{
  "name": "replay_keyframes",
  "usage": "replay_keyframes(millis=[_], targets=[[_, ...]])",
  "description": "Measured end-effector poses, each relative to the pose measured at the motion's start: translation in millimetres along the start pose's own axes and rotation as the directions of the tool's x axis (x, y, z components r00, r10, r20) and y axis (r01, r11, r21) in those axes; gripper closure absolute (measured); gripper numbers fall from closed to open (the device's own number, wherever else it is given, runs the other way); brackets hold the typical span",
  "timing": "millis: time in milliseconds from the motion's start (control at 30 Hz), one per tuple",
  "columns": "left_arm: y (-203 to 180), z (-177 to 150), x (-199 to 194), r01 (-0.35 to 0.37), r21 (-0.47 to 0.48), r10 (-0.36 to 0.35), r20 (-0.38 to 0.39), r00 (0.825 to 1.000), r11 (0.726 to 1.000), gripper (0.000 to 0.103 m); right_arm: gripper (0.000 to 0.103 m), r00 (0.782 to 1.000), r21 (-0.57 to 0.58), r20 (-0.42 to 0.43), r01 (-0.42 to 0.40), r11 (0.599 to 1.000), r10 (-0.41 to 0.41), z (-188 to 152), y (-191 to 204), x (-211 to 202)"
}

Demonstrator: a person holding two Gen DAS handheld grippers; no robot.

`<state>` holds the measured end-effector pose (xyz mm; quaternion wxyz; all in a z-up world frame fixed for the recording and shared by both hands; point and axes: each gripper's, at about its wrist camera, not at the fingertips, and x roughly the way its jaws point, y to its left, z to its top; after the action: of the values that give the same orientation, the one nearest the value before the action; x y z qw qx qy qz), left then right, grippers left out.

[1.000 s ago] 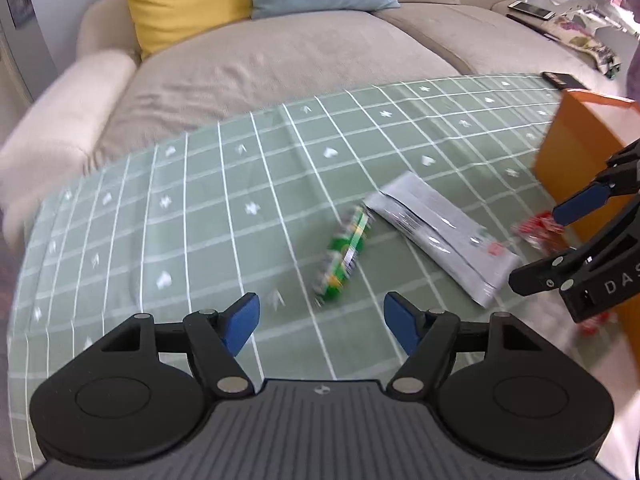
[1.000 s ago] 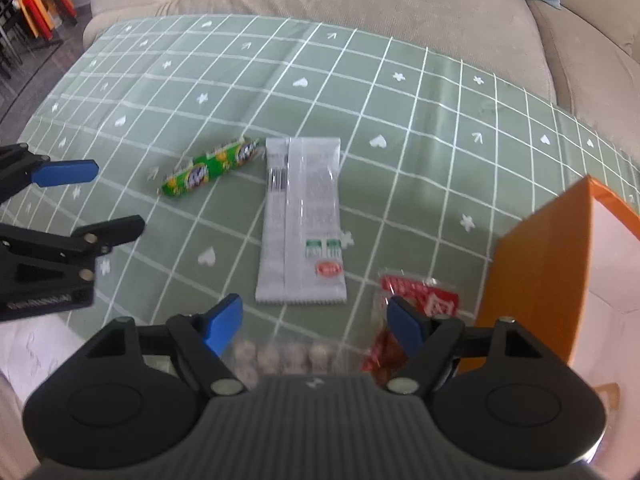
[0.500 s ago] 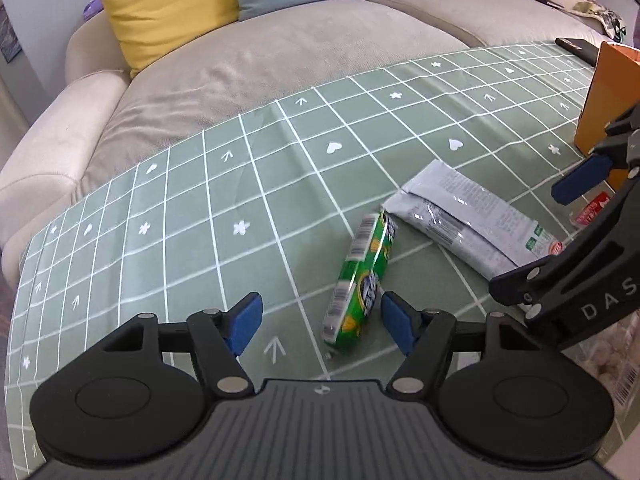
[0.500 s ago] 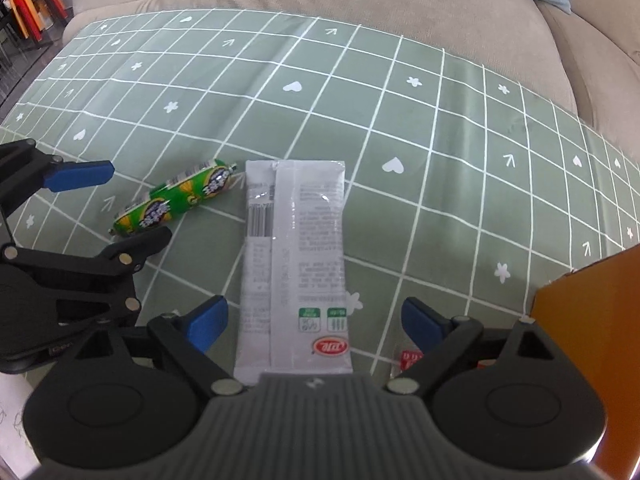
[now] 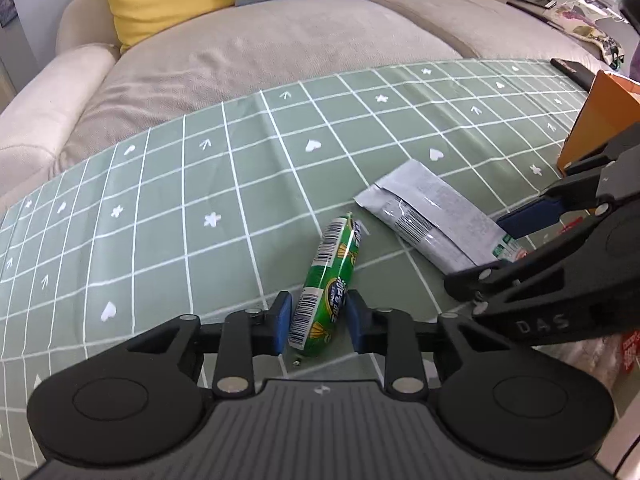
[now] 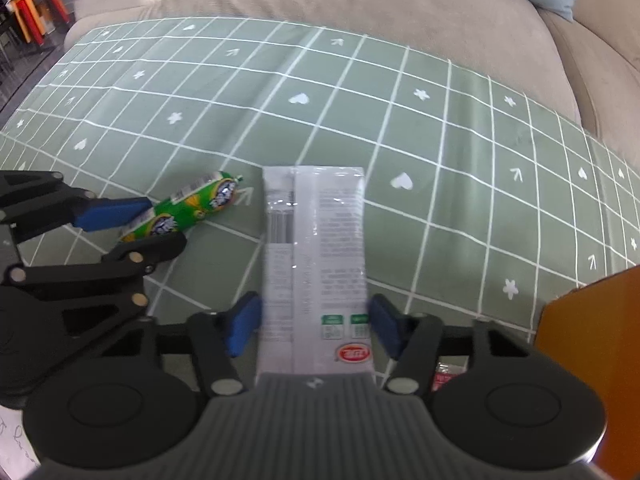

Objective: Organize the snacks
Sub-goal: 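Grasp the green candy roll with the left tool while the right tool grasps the white wrapped bar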

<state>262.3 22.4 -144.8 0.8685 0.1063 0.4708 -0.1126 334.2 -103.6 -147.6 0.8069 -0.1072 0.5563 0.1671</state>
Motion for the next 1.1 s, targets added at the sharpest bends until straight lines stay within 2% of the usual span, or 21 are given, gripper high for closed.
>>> replay_keyframes(millis=[233, 367, 500, 567, 633, 700, 733, 767, 800, 867, 1000, 1033, 1067, 1100], targets=[[13.4, -16.0, -15.2, 0.005, -0.150, -0.018, -0.089, 0.996, 0.989, 0.073, 0.057, 1.000, 0.010, 0.000, 0.008, 1.000, -0.008, -9.8, 7.9, -7.5], [15.6, -28.1, -26.6, -0.033, -0.160, 0.005, -0.174, 0.985, 0.987, 0.074, 0.057, 1.000, 0.017, -0.006, -0.017, 1.000, 0.017, -23.9, 15.3, -13.6], [23.1, -41.9, -36.8, -0.014, -0.201, -0.034, -0.232, 0.972, 0.979, 0.074, 0.056, 0.999, -0.020, -0.019, -0.033, 0.999, 0.033, -37.7, 26.5, -20.8], [28.7, -47.0, -40.0, 0.000, -0.218, -0.052, -0.232, 0.971, 0.976, 0.073, 0.054, 0.999, -0.032, -0.032, -0.038, 0.999, 0.037, -42.2, 30.1, -22.4], [35.8, -52.3, -42.2, 0.012, -0.244, -0.065, -0.209, 0.976, 0.970, 0.067, 0.051, 0.999, -0.041, -0.030, -0.037, 0.998, 0.036, -45.3, 32.5, -23.0], [40.3, -57.3, -45.0, 0.011, -0.253, -0.058, -0.178, 0.982, 0.967, 0.055, 0.047, 0.999, -0.047, -0.016, -0.030, 0.998, 0.030, -48.4, 34.0, -23.1], [41.3, -59.6, -46.5, 0.011, -0.246, -0.052, -0.162, 0.985, 0.969, 0.043, 0.046, 1.000, -0.048, -0.006, -0.031, 0.998, 0.031, -49.6, 34.4, -23.5], [41.3, -61.4, -47.6, 0.011, -0.236, -0.046, -0.145, 0.988, 0.972, 0.038, 0.040, 0.999, -0.044, 0.002, -0.035, 0.998, 0.035, -50.6, 34.4, -23.2], [40.8, -63.0, -48.1, 0.015, -0.222, -0.045, -0.133, 0.990, 0.975, 0.038, 0.030, 0.999, -0.035, 0.009, -0.041, 0.999, 0.042, -51.7, 33.8, -23.0], [39.7, -63.1, -46.9, 0.022, -0.201, -0.050, -0.133, 0.990, 0.979, 0.037, 0.022, 0.998, -0.016, 0.022, -0.052, 0.999, 0.052, -52.0, 32.1, -21.1], [37.8, -59.7, -43.7, -0.001, -0.219, -0.026, -0.118, 0.993, 0.976, 0.037, 0.020, 0.999, 0.005, 0.041, -0.027, 1.000, 0.027, -46.3, 30.4, -14.1], [37.2, -58.4, -42.6, -0.006, -0.220, -0.020, -0.120, 0.993, 0.975, 0.040, 0.019, 0.999, 0.002, 0.043, -0.021, 1.000, 0.021, -44.6, 30.7, -12.8], [35.7, -57.6, -42.0, -0.016, -0.212, -0.010, -0.124, 0.992, 0.977, 0.047, 0.020, 0.999, -0.005, 0.046, -0.018, 1.000, 0.018, -42.9, 31.3, -11.8], [34.4, -56.6, -41.5, -0.033, -0.202, 0.006, -0.131, 0.991, 0.979, 0.050, 0.024, 0.999, -0.013, 0.050, -0.015, 1.000, 0.016, -41.8, 32.3, -11.4]])
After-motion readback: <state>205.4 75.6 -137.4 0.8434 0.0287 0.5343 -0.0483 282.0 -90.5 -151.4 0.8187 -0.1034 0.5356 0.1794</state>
